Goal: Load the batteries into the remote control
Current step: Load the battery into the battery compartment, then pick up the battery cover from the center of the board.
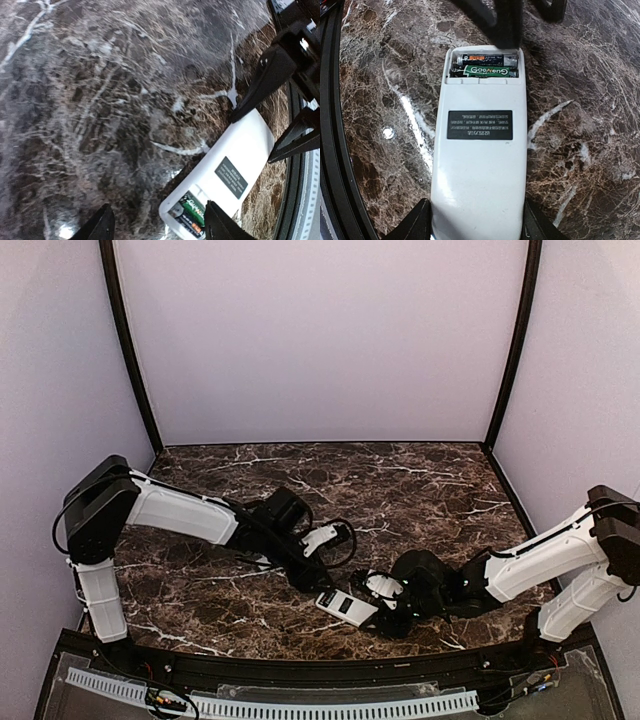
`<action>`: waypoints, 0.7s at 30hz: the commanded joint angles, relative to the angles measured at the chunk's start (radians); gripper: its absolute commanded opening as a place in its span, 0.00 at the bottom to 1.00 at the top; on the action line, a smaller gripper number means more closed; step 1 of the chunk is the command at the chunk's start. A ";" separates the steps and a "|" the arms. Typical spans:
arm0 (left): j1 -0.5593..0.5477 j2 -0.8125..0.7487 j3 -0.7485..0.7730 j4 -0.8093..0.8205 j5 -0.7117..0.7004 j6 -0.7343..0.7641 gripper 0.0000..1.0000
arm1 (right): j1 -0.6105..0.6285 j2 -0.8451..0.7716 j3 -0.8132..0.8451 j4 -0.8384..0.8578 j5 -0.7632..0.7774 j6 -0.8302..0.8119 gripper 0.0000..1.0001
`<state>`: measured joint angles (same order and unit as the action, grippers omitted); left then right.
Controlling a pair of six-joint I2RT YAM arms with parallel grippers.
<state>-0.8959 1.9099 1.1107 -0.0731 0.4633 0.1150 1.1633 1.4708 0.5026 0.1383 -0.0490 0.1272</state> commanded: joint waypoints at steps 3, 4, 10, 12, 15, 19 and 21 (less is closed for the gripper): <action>0.069 -0.151 0.042 -0.096 -0.130 -0.137 0.65 | 0.010 -0.010 0.007 0.014 0.014 -0.009 0.00; 0.073 -0.174 0.041 -0.126 -0.192 -0.145 0.64 | 0.009 -0.010 0.010 0.012 0.016 -0.009 0.00; 0.086 -0.217 0.038 -0.329 -0.462 -0.167 0.53 | 0.009 -0.010 0.027 0.003 0.039 -0.017 0.00; 0.096 -0.222 0.017 -0.355 -0.473 -0.181 0.51 | 0.009 -0.005 0.037 -0.002 0.045 -0.021 0.00; 0.116 -0.220 -0.011 -0.380 -0.471 -0.184 0.49 | 0.009 0.008 0.051 -0.007 0.046 -0.025 0.00; 0.128 -0.198 -0.031 -0.416 -0.482 -0.164 0.47 | 0.010 0.013 0.059 -0.011 0.043 -0.026 0.06; 0.131 -0.184 -0.029 -0.427 -0.488 -0.157 0.47 | 0.009 0.007 0.060 -0.011 0.045 -0.023 0.11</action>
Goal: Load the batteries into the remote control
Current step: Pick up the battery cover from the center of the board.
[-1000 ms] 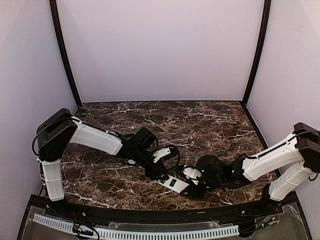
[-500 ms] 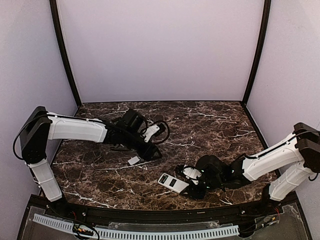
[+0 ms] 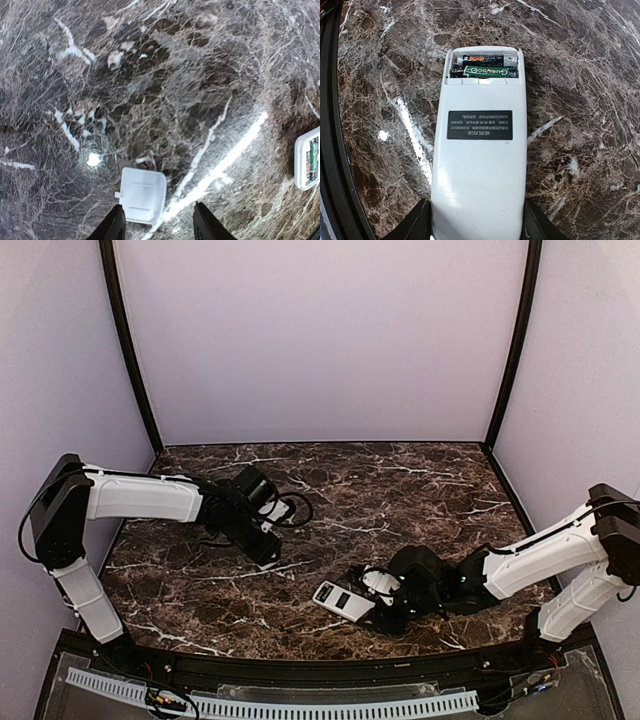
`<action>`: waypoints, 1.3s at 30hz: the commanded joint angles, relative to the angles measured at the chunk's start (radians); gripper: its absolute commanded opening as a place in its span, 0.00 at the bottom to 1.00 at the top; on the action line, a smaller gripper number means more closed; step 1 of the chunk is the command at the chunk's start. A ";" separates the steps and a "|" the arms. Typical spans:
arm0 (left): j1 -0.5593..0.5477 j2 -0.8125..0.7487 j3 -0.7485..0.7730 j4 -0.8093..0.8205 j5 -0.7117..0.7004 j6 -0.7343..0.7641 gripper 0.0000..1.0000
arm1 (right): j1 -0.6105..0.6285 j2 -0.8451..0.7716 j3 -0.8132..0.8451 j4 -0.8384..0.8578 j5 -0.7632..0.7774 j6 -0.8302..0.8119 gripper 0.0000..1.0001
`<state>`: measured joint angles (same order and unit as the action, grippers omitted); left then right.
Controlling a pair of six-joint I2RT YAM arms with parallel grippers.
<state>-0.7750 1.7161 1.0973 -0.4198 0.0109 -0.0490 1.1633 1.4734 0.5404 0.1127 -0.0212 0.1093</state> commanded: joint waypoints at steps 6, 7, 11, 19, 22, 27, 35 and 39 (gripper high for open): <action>0.023 0.054 -0.012 -0.092 -0.035 0.013 0.46 | 0.010 0.010 0.017 0.008 0.018 -0.002 0.17; 0.025 0.060 -0.011 -0.092 -0.031 0.017 0.46 | 0.010 0.013 0.017 0.006 0.017 -0.002 0.17; 0.025 0.077 -0.006 -0.096 -0.017 0.027 0.44 | 0.009 0.015 0.010 0.005 0.017 -0.001 0.21; 0.031 0.107 0.008 -0.102 -0.014 0.040 0.38 | 0.010 0.017 0.009 0.002 0.018 -0.005 0.47; 0.031 0.113 0.014 -0.100 0.003 0.043 0.33 | 0.009 0.006 0.009 -0.001 0.017 -0.005 0.59; 0.031 0.107 0.029 -0.108 0.041 0.043 0.16 | 0.010 -0.020 0.013 -0.009 0.018 -0.006 0.78; 0.032 0.039 0.058 -0.098 0.136 0.072 0.00 | 0.007 -0.137 0.021 -0.030 0.141 -0.004 0.99; 0.031 -0.025 0.076 -0.085 0.236 0.084 0.00 | -0.001 -0.279 0.015 -0.025 0.225 -0.007 0.99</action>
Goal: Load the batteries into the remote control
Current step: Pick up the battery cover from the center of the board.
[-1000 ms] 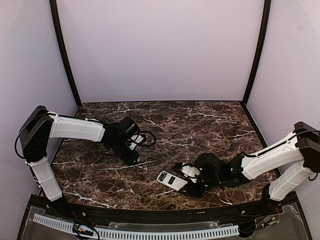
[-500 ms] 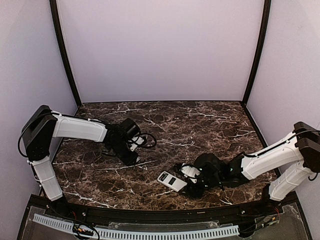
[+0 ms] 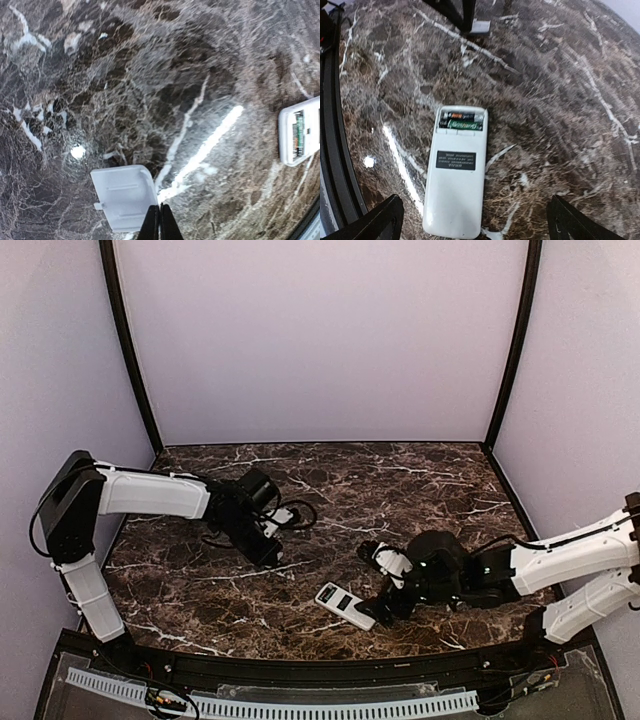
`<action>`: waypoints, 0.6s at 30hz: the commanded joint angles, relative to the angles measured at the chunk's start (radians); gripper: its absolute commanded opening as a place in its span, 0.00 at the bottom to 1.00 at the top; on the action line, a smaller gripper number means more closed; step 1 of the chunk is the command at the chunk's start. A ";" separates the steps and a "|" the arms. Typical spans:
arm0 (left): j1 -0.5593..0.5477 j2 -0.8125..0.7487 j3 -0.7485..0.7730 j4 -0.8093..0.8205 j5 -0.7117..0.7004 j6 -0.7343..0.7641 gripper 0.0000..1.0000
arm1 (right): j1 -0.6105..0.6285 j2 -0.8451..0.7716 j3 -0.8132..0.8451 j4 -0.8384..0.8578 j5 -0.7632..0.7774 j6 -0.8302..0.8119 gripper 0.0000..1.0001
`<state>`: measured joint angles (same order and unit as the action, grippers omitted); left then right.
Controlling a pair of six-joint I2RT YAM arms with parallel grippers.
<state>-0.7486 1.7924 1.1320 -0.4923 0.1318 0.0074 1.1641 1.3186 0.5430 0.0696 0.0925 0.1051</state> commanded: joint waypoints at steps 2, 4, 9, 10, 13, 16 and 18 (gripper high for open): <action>0.005 -0.132 0.047 -0.006 0.201 0.042 0.00 | -0.008 -0.194 0.012 0.024 0.142 -0.004 0.99; 0.005 -0.164 0.046 0.011 0.348 0.054 0.00 | -0.019 -0.238 0.024 0.023 0.130 -0.031 0.99; 0.005 -0.245 0.020 0.118 0.686 0.055 0.00 | -0.039 -0.305 0.045 0.044 -0.072 -0.160 0.86; 0.005 -0.256 0.022 0.123 0.779 0.060 0.00 | -0.040 -0.313 0.049 0.048 -0.111 -0.187 0.83; 0.001 -0.285 0.027 0.133 0.898 0.079 0.00 | -0.038 -0.328 0.063 0.053 -0.235 -0.268 0.76; -0.008 -0.312 0.037 0.102 1.003 0.103 0.00 | -0.034 -0.322 0.089 0.034 -0.321 -0.329 0.67; -0.019 -0.320 0.043 0.082 1.056 0.120 0.00 | -0.026 -0.316 0.111 0.014 -0.350 -0.363 0.61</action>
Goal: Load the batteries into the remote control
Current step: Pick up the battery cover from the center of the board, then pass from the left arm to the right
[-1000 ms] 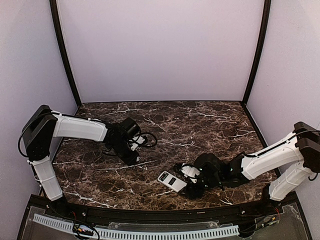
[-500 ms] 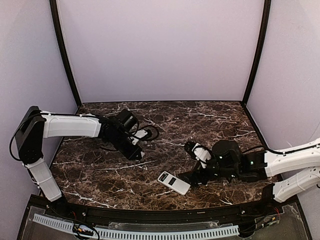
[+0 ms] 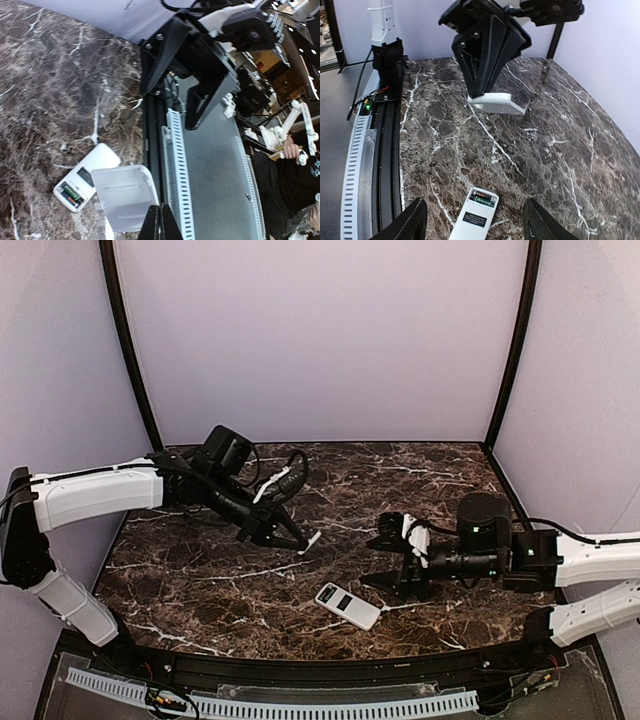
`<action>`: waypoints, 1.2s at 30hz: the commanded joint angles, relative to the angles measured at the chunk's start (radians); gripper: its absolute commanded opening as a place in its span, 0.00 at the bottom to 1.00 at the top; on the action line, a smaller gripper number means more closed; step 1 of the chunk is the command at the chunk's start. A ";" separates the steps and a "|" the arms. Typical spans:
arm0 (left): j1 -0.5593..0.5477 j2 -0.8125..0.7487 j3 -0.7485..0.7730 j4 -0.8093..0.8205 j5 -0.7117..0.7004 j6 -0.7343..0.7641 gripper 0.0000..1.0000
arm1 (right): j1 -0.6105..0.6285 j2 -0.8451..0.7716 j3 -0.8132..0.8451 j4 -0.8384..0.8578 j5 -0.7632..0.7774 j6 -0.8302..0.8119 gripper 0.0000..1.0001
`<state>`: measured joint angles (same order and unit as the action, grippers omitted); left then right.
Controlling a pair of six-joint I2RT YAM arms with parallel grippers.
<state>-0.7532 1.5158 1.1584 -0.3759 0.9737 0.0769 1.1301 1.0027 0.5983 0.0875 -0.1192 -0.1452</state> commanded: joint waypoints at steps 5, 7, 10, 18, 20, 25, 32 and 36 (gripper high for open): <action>-0.069 -0.040 0.031 -0.065 0.293 0.078 0.01 | 0.040 0.025 0.130 -0.040 -0.201 -0.164 0.51; -0.091 -0.028 0.047 -0.097 0.299 0.104 0.00 | 0.045 0.044 0.156 -0.051 -0.218 -0.174 0.51; -0.112 -0.014 0.076 -0.143 0.301 0.134 0.00 | 0.053 0.075 0.185 -0.054 -0.249 -0.177 0.50; -0.152 0.014 0.122 -0.172 0.307 0.161 0.00 | 0.060 0.119 0.206 -0.046 -0.292 -0.181 0.48; -0.160 0.025 0.130 -0.183 0.307 0.169 0.00 | 0.062 0.124 0.211 -0.046 -0.293 -0.183 0.48; -0.183 0.055 0.156 -0.229 0.307 0.203 0.01 | 0.063 0.134 0.219 -0.046 -0.288 -0.193 0.48; -0.189 0.076 0.178 -0.279 0.301 0.249 0.00 | 0.064 0.137 0.232 -0.050 -0.309 -0.187 0.31; -0.189 0.077 0.179 -0.256 0.307 0.238 0.00 | 0.066 0.148 0.236 -0.062 -0.328 -0.175 0.17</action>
<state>-0.9401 1.5936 1.3106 -0.6117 1.2602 0.2928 1.1858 1.1355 0.8066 0.0402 -0.4168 -0.3313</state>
